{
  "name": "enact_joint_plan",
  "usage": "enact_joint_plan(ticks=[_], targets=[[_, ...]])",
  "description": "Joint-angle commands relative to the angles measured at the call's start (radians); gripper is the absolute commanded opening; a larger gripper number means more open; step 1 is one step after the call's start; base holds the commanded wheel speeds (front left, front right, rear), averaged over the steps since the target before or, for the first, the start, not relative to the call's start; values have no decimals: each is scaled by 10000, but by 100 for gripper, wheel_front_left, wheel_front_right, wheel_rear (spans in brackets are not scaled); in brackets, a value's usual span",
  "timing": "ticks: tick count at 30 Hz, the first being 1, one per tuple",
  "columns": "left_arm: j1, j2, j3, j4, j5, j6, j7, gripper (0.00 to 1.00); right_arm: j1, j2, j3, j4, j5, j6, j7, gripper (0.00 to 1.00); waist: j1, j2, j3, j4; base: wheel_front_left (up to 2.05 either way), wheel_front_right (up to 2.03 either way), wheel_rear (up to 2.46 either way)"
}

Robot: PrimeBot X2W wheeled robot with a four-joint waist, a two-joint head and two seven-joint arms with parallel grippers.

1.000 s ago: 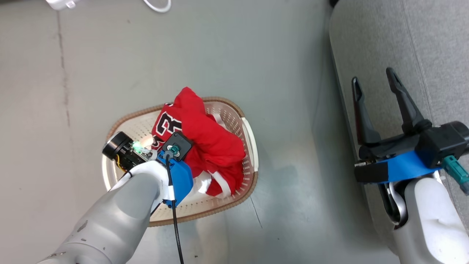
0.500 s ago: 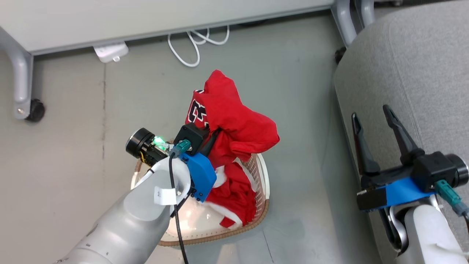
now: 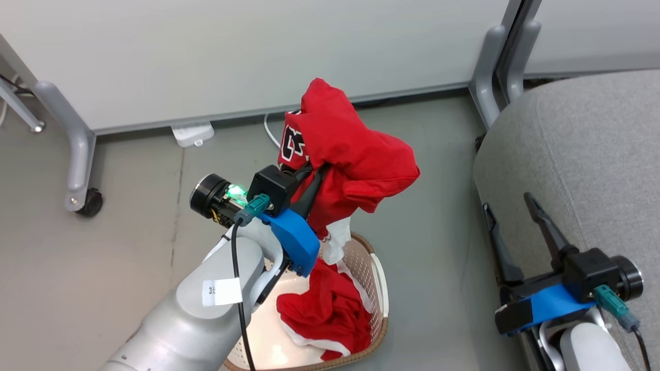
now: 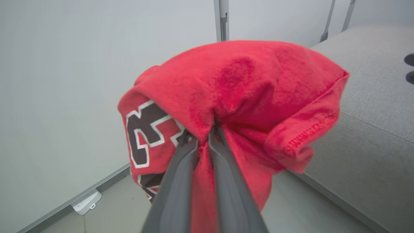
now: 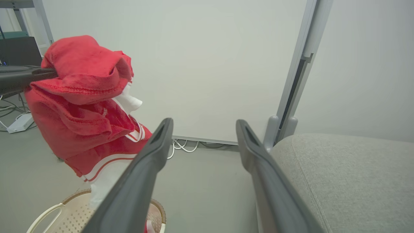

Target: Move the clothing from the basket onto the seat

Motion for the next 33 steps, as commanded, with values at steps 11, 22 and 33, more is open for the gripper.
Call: enact_joint_plan(ticks=[11,22,33], targets=[[253,-225,433,-727,295,11,-50,0,716,98,289,162,100,1,-35,100,2,-1,-923,317,0,0,0],[354,-358,491,-716,384,-85,-51,0,887,155,629,231,167,1,-35,100,2,-1,-1184,468,0,0,0],[268,-463,501,-701,463,-122,-51,0,503,109,1570,315,282,1,-35,100,2,-1,-1104,583,0,0,0]])
